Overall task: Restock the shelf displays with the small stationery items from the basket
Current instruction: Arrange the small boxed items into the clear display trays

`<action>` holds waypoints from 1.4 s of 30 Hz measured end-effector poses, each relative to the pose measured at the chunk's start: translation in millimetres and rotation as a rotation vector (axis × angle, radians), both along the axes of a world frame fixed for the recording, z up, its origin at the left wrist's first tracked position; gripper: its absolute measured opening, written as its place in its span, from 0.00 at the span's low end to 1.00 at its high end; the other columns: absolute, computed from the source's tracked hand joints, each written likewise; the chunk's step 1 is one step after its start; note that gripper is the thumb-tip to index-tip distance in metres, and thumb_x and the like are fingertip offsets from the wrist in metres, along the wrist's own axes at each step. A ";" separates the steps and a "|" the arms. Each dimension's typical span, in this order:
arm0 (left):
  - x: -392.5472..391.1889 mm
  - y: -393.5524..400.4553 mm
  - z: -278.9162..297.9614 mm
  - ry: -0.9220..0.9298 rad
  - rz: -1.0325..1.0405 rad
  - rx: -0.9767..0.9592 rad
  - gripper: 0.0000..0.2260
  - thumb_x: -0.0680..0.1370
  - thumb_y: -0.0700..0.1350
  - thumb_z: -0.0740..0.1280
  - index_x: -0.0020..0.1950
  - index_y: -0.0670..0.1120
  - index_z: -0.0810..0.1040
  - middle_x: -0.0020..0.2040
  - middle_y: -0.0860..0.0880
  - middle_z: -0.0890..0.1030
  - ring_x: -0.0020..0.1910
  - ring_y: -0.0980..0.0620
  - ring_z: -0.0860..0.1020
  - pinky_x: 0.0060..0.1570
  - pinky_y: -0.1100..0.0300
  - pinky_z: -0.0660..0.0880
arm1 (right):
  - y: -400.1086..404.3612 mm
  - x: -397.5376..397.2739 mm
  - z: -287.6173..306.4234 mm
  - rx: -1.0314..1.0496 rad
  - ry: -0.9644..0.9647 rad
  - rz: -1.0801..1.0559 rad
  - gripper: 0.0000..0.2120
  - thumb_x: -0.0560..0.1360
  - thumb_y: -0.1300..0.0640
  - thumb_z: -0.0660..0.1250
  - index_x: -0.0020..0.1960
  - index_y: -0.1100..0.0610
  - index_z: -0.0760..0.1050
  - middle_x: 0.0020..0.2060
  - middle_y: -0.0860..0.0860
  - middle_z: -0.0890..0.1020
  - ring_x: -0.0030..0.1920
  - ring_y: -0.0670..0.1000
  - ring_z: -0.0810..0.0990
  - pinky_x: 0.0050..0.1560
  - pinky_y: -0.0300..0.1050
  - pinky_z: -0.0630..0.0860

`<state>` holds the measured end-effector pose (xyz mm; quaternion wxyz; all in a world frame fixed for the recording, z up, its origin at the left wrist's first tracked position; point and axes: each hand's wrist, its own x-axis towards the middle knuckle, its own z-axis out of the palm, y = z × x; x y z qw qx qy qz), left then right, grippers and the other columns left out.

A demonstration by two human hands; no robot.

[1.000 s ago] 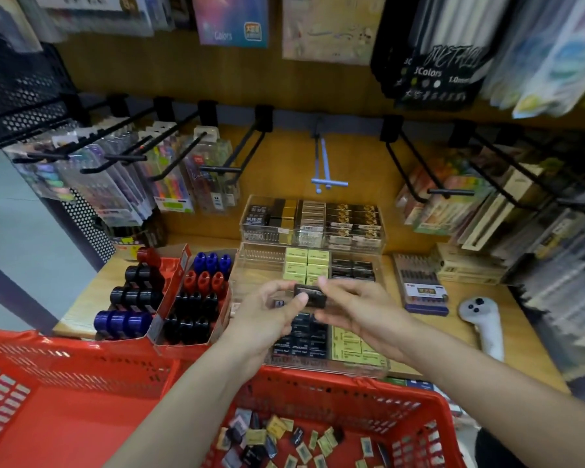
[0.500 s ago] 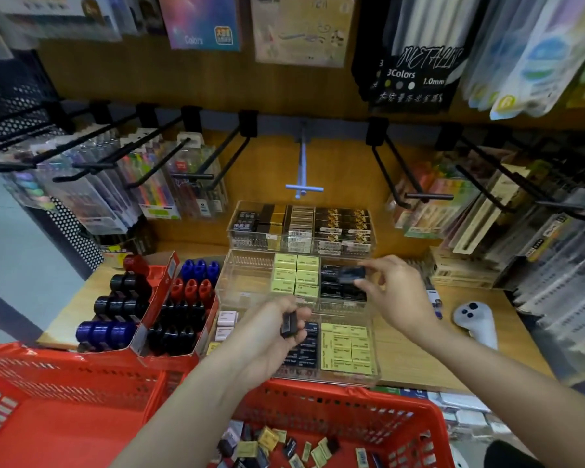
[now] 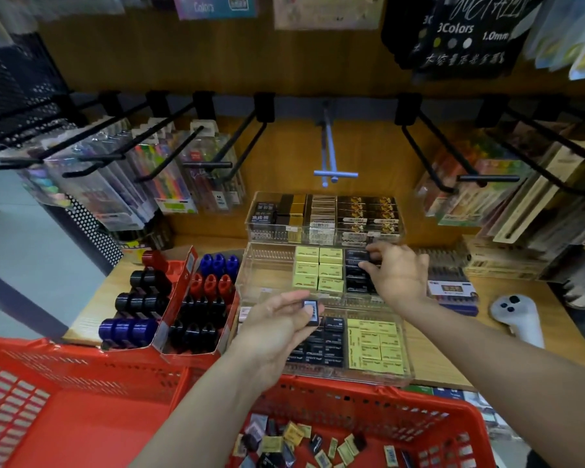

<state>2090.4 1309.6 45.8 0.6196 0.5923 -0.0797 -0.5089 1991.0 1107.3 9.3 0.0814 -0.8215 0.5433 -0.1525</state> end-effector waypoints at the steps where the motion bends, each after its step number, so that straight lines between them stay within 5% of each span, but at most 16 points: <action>1: 0.6 1.1 -0.7 -0.004 0.013 0.008 0.12 0.78 0.30 0.66 0.59 0.41 0.79 0.56 0.40 0.83 0.50 0.51 0.85 0.53 0.57 0.81 | 1.4 1.0 -0.9 0.015 -0.030 -0.007 0.15 0.75 0.44 0.70 0.60 0.46 0.77 0.51 0.44 0.84 0.57 0.50 0.78 0.54 0.49 0.63; 4: 4.5 5.3 0.1 0.030 0.065 0.017 0.11 0.76 0.30 0.68 0.56 0.40 0.80 0.56 0.39 0.81 0.52 0.47 0.84 0.50 0.56 0.82 | 10.1 -0.6 6.5 0.023 -0.092 -0.008 0.12 0.76 0.46 0.70 0.57 0.48 0.75 0.51 0.45 0.83 0.56 0.52 0.79 0.56 0.50 0.64; 7: 8.9 9.8 2.2 0.019 0.120 0.040 0.11 0.75 0.32 0.71 0.54 0.43 0.82 0.55 0.42 0.82 0.55 0.48 0.82 0.50 0.59 0.81 | 30.3 -12.8 22.3 0.039 -0.283 0.215 0.05 0.78 0.54 0.67 0.54 0.51 0.77 0.50 0.47 0.81 0.50 0.49 0.80 0.52 0.47 0.76; 10: 9.5 12.0 6.9 0.068 0.160 0.002 0.10 0.74 0.32 0.71 0.54 0.42 0.81 0.51 0.42 0.85 0.51 0.48 0.84 0.46 0.60 0.81 | 70.1 -22.2 40.3 0.555 -0.510 0.463 0.05 0.78 0.57 0.68 0.53 0.52 0.79 0.41 0.48 0.84 0.40 0.45 0.84 0.40 0.38 0.81; 13: 6.4 14.8 14.7 0.122 0.161 -0.085 0.10 0.75 0.32 0.71 0.55 0.40 0.79 0.46 0.43 0.86 0.46 0.50 0.85 0.43 0.61 0.82 | 103.5 -21.1 48.3 0.901 -0.696 0.465 0.10 0.74 0.60 0.72 0.56 0.55 0.80 0.45 0.54 0.85 0.42 0.53 0.86 0.44 0.42 0.83; 18: -3.4 18.9 20.7 0.109 0.156 -0.148 0.11 0.74 0.32 0.71 0.55 0.38 0.75 0.45 0.42 0.86 0.45 0.49 0.86 0.45 0.60 0.83 | 120.8 -19.6 56.2 0.608 -0.702 0.414 0.12 0.67 0.60 0.79 0.47 0.49 0.82 0.40 0.47 0.86 0.40 0.47 0.86 0.48 0.44 0.82; 23: -3.3 20.8 19.3 0.073 0.113 -0.133 0.11 0.74 0.33 0.72 0.54 0.38 0.75 0.47 0.40 0.85 0.47 0.47 0.85 0.45 0.59 0.83 | 119.3 -22.8 56.4 0.437 -0.562 0.485 0.12 0.65 0.56 0.81 0.44 0.45 0.81 0.35 0.42 0.85 0.37 0.38 0.83 0.42 0.33 0.80; 25: -3.6 22.1 12.8 -0.097 0.012 -0.046 0.06 0.76 0.37 0.72 0.50 0.41 0.78 0.50 0.43 0.85 0.50 0.49 0.84 0.49 0.61 0.81 | 112.5 -28.2 50.5 0.300 -0.409 0.502 0.11 0.67 0.52 0.80 0.47 0.46 0.82 0.37 0.39 0.82 0.37 0.36 0.81 0.41 0.27 0.76; 27: 1.6 27.2 0.3 -0.673 -0.200 0.171 0.02 0.79 0.45 0.70 0.48 0.47 0.81 0.55 0.49 0.83 0.56 0.53 0.80 0.54 0.65 0.73 | 104.8 -34.7 39.3 0.199 -0.164 0.514 0.13 0.70 0.48 0.77 0.53 0.48 0.82 0.45 0.41 0.80 0.43 0.38 0.80 0.46 0.28 0.74; 29: 6.7 33.4 -16.8 -1.197 -0.498 0.323 0.11 0.80 0.51 0.67 0.60 0.50 0.79 0.67 0.51 0.77 0.67 0.52 0.72 0.64 0.64 0.65 | 102.3 -38.9 22.0 0.171 0.026 0.459 0.15 0.72 0.46 0.74 0.57 0.48 0.81 0.53 0.46 0.78 0.54 0.45 0.78 0.61 0.44 0.74; 30: 8.2 35.1 -26.0 -1.318 -0.651 0.369 0.19 0.80 0.55 0.65 0.69 0.50 0.74 0.74 0.51 0.70 0.74 0.50 0.64 0.72 0.58 0.59 | 103.3 -38.9 13.5 0.167 0.085 0.414 0.16 0.72 0.44 0.73 0.58 0.47 0.80 0.54 0.47 0.77 0.58 0.48 0.76 0.66 0.52 0.71; 34: 5.7 34.3 -49.9 -1.529 -1.033 0.518 0.34 0.80 0.63 0.59 0.80 0.51 0.53 0.81 0.52 0.49 0.80 0.48 0.41 0.75 0.42 0.35 | 111.7 -29.9 -13.3 0.090 0.248 0.312 0.18 0.73 0.42 0.71 0.61 0.43 0.78 0.56 0.48 0.74 0.64 0.51 0.71 0.66 0.53 0.65; 42: 5.7 28.4 -65.4 -1.577 -1.097 0.606 0.35 0.80 0.64 0.57 0.81 0.51 0.47 0.81 0.53 0.43 0.79 0.43 0.40 0.72 0.38 0.33 | 108.2 -11.9 -27.1 -0.030 0.451 0.284 0.15 0.74 0.46 0.69 0.60 0.46 0.79 0.58 0.49 0.74 0.62 0.52 0.71 0.60 0.53 0.65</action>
